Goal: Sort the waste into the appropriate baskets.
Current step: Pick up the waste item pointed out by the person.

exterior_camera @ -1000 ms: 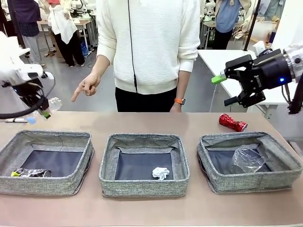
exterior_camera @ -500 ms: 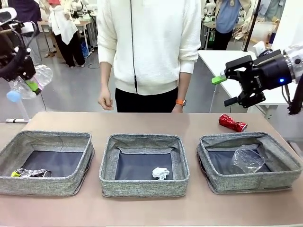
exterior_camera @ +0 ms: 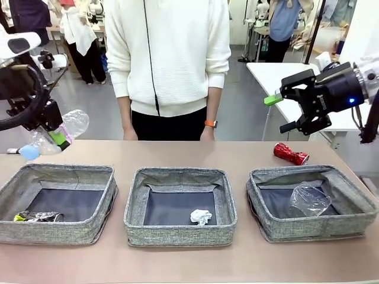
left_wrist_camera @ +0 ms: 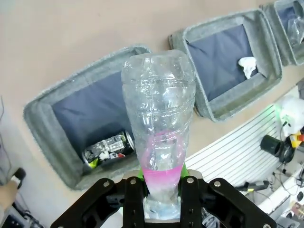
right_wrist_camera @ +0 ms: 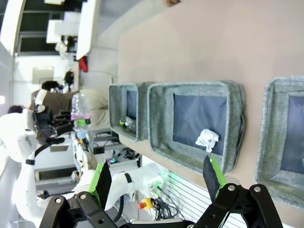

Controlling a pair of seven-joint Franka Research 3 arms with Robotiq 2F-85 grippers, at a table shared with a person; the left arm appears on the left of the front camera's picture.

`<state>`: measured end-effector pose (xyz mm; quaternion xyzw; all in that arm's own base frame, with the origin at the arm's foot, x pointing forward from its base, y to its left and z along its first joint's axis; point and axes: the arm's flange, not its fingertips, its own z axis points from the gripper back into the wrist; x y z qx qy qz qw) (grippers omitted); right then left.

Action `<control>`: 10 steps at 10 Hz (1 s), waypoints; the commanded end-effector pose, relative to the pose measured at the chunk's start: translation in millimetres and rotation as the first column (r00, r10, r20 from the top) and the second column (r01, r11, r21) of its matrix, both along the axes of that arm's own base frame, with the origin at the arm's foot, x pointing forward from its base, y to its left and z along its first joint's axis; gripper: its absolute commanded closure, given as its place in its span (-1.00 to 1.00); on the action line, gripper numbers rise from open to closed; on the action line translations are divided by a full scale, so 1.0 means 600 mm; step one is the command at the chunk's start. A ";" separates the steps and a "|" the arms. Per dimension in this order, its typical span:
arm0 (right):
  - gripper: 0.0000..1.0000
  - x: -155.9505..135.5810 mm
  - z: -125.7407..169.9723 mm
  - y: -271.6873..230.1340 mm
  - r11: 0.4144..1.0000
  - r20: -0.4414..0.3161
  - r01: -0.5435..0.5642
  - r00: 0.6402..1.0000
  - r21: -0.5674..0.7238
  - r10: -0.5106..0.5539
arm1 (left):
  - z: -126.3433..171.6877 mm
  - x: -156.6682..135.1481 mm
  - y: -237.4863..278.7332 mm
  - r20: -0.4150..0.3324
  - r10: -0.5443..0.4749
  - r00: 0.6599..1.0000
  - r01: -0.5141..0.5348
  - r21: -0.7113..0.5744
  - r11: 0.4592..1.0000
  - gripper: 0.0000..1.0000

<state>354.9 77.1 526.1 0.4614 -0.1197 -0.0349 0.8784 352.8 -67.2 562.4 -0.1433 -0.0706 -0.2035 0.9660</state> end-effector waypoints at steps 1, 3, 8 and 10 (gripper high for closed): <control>-1.00 0.000 0.005 0.003 1.000 -0.014 0.005 1.000 -0.005 -0.005 | 0.023 0.002 0.011 0.020 0.046 0.999 -0.046 -0.001 0.999 1.00; -1.00 0.000 0.005 0.003 1.000 -0.014 0.005 1.000 -0.005 -0.005 | 0.012 0.002 0.006 0.011 0.016 1.000 -0.016 -0.004 1.000 0.55; -1.00 0.000 0.005 0.003 1.000 -0.014 0.005 1.000 -0.005 -0.005 | 0.222 -0.042 -0.293 -0.031 0.057 0.998 -0.058 -0.007 0.998 0.55; -1.00 0.000 0.005 0.003 1.000 -0.014 0.005 1.000 -0.005 -0.005 | 0.265 -0.065 -0.409 -0.024 0.148 0.989 -0.148 -0.016 0.989 0.55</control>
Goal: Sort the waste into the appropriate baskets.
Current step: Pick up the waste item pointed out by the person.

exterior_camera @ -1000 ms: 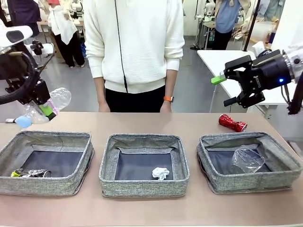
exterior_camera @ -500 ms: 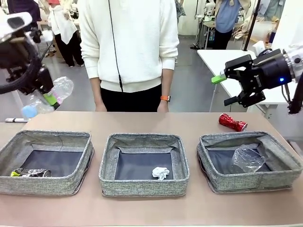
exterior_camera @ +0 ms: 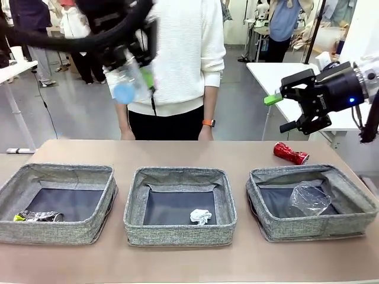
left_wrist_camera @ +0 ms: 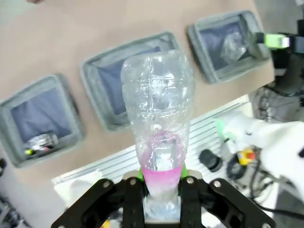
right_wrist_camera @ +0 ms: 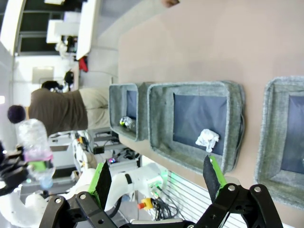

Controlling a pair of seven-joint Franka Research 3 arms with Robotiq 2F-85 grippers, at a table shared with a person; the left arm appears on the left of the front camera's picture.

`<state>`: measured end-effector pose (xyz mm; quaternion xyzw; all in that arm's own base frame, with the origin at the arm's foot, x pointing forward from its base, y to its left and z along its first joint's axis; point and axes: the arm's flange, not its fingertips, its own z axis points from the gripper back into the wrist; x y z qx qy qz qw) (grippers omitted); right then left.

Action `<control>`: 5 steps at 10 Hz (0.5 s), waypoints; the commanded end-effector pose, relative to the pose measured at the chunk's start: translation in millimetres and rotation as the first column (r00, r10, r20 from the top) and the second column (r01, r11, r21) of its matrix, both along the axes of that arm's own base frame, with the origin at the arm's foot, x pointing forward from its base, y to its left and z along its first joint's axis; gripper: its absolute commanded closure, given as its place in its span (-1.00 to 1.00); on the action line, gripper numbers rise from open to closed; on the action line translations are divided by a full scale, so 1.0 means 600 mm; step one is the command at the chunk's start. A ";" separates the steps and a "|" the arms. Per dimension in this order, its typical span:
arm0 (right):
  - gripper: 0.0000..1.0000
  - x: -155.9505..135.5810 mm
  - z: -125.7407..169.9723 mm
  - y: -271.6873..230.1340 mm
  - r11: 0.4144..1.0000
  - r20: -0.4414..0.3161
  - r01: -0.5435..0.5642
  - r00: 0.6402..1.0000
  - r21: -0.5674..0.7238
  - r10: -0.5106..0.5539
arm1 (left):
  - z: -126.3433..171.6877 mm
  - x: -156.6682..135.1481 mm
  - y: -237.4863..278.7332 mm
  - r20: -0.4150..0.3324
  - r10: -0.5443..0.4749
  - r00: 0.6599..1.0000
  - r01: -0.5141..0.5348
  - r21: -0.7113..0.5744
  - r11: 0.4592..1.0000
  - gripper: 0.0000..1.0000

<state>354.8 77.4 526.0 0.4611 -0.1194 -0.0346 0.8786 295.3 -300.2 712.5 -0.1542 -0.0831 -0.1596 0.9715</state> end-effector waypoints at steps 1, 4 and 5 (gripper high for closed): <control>-1.00 0.000 0.006 0.002 1.000 -0.013 0.006 1.000 -0.005 -0.006 | 0.033 0.023 -0.056 0.039 0.054 0.998 -0.056 0.045 0.997 0.55; -1.00 0.000 0.006 0.002 1.000 -0.013 0.006 1.000 -0.005 -0.006 | 0.082 0.023 -0.105 0.079 0.009 0.997 -0.011 0.027 1.000 0.55; -1.00 0.000 0.006 0.002 1.000 -0.013 0.006 1.000 -0.005 -0.006 | 0.087 0.022 -0.112 0.083 -0.009 0.996 0.008 0.019 1.000 0.55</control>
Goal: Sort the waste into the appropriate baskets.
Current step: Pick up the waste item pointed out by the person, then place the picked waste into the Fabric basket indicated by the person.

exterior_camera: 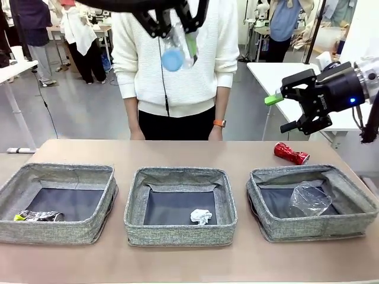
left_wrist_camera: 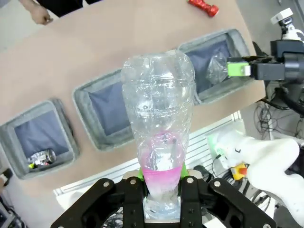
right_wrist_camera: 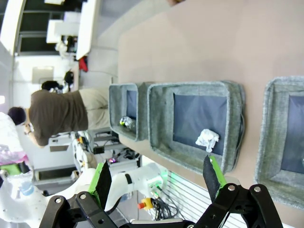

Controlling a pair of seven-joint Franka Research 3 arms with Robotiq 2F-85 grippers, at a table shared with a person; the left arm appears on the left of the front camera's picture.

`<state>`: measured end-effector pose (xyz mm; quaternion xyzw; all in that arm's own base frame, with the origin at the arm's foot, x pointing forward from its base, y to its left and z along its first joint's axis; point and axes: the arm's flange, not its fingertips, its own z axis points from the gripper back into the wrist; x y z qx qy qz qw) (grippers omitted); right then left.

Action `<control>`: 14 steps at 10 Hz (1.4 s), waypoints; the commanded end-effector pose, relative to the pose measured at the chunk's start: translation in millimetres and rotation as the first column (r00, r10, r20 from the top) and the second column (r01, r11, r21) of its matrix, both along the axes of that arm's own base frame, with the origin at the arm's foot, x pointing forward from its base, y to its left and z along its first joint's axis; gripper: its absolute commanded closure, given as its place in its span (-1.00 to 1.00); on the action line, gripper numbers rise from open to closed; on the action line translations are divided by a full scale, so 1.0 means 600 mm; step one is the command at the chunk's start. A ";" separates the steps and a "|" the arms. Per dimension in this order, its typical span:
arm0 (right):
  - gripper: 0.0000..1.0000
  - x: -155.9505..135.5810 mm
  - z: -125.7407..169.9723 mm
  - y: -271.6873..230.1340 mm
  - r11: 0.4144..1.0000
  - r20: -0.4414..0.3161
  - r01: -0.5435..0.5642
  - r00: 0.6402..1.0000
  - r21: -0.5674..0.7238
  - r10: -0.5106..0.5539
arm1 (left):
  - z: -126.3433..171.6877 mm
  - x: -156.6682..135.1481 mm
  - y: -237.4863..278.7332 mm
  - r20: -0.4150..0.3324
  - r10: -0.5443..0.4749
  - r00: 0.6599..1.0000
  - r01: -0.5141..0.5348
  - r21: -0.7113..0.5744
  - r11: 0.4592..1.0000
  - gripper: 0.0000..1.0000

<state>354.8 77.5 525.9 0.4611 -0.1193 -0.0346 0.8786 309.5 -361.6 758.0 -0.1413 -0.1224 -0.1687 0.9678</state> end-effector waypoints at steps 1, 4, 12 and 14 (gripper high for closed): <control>-1.00 0.000 0.006 0.002 1.000 -0.013 0.006 1.000 -0.005 -0.006 | 0.016 0.000 -0.010 -0.012 -0.008 1.000 0.008 -0.017 1.000 0.55; -1.00 0.000 0.006 0.002 1.000 -0.013 0.006 1.000 -0.005 -0.006 | 0.031 0.004 0.006 -0.001 0.038 0.999 -0.038 -0.047 0.998 0.55; -1.00 0.000 0.006 0.002 1.000 -0.013 0.006 1.000 -0.005 -0.006 | 0.023 0.010 -0.002 0.004 0.009 1.000 -0.009 -0.033 0.999 0.55; -1.00 0.000 0.006 0.002 1.000 -0.013 0.006 1.000 -0.005 -0.006 | 0.023 0.010 -0.002 0.004 0.009 1.000 -0.009 -0.033 0.999 0.55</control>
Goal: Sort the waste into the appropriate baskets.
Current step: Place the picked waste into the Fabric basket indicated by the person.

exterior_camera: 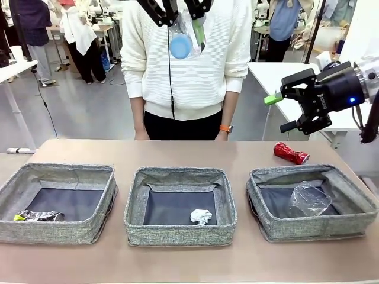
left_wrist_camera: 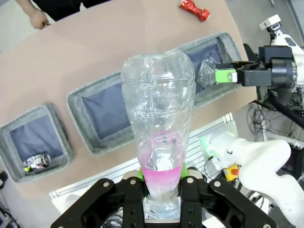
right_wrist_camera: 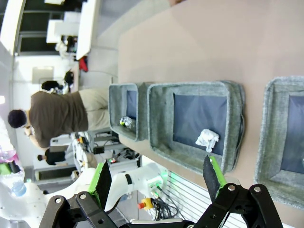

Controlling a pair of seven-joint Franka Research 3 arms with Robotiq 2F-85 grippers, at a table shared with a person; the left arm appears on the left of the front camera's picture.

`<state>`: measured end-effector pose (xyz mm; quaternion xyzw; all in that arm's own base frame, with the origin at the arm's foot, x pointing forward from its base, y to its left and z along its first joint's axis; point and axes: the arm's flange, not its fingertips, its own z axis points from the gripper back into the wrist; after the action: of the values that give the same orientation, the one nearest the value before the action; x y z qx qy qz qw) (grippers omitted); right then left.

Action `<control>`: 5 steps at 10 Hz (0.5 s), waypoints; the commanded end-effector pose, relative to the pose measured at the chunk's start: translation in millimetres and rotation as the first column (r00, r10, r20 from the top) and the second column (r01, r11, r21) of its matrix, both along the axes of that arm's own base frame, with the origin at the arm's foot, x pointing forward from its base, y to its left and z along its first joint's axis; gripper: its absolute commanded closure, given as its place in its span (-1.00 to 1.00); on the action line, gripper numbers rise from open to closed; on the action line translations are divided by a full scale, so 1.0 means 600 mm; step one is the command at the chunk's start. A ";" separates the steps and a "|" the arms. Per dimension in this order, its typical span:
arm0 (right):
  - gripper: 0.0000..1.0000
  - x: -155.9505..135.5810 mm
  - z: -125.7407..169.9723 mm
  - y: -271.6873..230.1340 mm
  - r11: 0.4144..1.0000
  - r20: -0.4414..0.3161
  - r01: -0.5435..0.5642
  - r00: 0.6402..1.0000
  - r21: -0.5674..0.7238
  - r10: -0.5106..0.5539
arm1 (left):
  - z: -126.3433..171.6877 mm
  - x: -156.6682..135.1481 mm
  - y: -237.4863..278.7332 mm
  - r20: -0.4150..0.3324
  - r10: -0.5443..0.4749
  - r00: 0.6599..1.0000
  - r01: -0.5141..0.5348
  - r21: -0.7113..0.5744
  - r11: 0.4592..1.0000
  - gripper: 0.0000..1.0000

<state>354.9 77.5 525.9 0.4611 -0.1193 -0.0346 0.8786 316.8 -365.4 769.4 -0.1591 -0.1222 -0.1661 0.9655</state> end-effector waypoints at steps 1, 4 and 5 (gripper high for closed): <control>-1.00 0.000 0.006 0.002 1.000 -0.013 0.006 1.000 -0.005 -0.006 | 0.004 -0.002 0.005 0.010 0.009 1.000 -0.009 0.003 1.000 0.55; -1.00 0.000 0.006 0.002 1.000 -0.013 0.006 1.000 -0.005 -0.006 | 0.004 -0.002 0.005 0.010 0.009 1.000 -0.009 0.003 1.000 0.55; -1.00 0.000 0.006 0.002 1.000 -0.013 0.006 1.000 -0.005 -0.006 | 0.004 -0.002 0.005 0.010 0.009 1.000 -0.009 0.003 1.000 0.55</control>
<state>354.9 77.5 525.9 0.4611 -0.1193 -0.0346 0.8786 316.8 -365.4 769.5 -0.1591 -0.1223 -0.1661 0.9655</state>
